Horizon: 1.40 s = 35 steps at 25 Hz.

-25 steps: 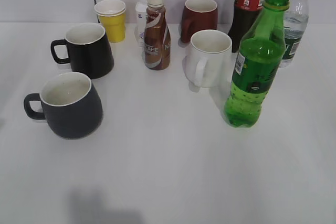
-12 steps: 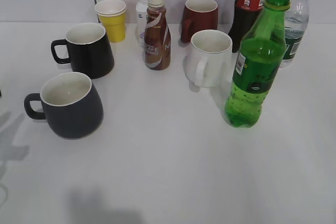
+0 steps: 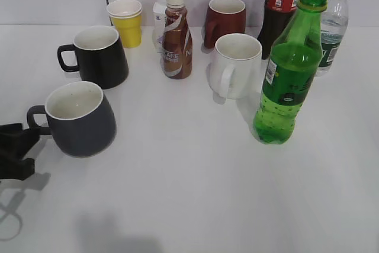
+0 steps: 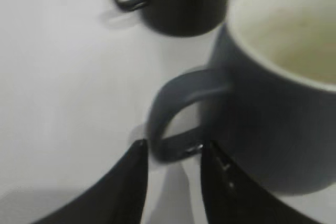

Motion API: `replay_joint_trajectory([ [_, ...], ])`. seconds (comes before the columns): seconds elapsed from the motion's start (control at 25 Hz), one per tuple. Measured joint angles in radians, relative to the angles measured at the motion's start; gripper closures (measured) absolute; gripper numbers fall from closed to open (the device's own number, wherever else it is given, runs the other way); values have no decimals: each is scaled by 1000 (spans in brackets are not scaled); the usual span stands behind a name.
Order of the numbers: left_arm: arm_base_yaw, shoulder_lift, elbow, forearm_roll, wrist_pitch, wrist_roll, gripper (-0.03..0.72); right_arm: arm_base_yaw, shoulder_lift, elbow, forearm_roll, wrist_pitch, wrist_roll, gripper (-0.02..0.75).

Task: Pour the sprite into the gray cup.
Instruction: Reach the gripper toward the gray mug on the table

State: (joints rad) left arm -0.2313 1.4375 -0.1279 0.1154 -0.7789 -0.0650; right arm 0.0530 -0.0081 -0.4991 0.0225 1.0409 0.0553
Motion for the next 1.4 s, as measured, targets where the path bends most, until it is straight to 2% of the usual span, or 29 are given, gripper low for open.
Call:
replay_joint_trajectory([
  [0.24, -2, 129, -1, 0, -189, 4, 346, 0, 0, 0, 0, 0, 0, 150],
  [0.72, -2, 220, -31, -48, -300, 26, 337, 0, 0, 0, 1, 0, 0, 150],
  [0.84, -2, 268, -66, -47, -318, 27, 395, 0, 0, 0, 1, 0, 0, 150],
  [0.96, -2, 281, -79, -42, -338, 34, 571, 0, 0, 0, 1, 0, 0, 150],
  [1.04, -2, 286, -79, -38, -355, 38, 638, 0, 0, 0, 10, 0, 0, 150],
  [1.16, -2, 286, -79, 2, -374, 43, 641, 0, 0, 0, 100, -5, -42, 150],
  [1.32, -2, 286, -79, 27, -377, 44, 641, 0, 0, -1, 299, -38, -241, 150],
  [1.4, -2, 283, -79, 36, -378, 44, 641, 0, 10, -5, 362, -101, -345, 150],
])
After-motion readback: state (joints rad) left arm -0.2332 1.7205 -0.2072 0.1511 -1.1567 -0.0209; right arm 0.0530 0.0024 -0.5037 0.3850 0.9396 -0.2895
